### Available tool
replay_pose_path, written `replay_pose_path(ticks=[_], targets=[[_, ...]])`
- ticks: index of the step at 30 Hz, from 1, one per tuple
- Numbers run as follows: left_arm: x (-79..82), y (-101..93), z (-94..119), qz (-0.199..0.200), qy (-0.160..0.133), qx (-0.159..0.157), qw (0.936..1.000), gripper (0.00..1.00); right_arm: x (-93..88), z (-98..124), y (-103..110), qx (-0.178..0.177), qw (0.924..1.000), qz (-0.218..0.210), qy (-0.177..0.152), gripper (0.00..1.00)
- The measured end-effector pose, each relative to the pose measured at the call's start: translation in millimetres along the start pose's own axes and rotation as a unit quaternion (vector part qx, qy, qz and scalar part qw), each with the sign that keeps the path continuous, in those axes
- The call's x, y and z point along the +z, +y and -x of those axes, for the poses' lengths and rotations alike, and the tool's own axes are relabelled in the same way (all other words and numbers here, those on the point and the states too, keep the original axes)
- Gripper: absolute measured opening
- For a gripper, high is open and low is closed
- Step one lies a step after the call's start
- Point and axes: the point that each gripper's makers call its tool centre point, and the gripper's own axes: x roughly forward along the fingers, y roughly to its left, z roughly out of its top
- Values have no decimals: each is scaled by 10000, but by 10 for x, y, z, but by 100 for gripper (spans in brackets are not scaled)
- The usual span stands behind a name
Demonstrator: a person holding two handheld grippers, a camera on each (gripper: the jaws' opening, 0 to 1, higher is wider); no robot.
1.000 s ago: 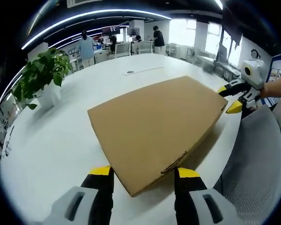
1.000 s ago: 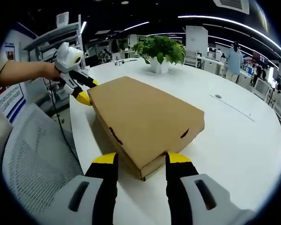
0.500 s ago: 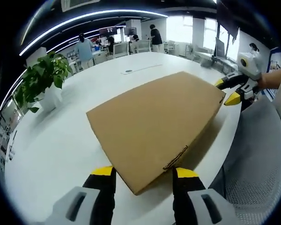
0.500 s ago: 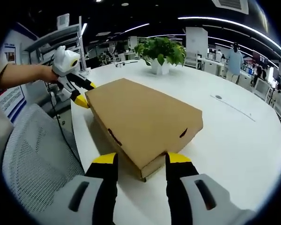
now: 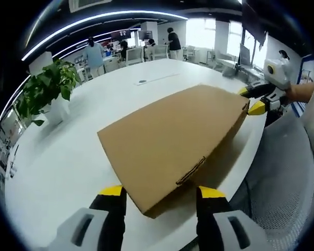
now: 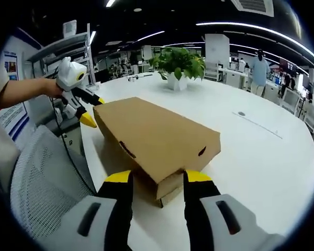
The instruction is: Operate the shoe box by opening the lid, removing the specified soft item, and placing it in the target area until the item is outside and the box remains undamaged.
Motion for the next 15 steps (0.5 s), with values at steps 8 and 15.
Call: replay_pose_path(ticks=[8, 15], targets=[[166, 19, 147, -42, -178, 33, 9998, 56, 217, 88, 15, -13, 9993, 320, -179, 40], [352, 43, 248, -23, -338, 150, 9993, 56, 402, 129, -57, -69, 9989, 324, -341, 39]])
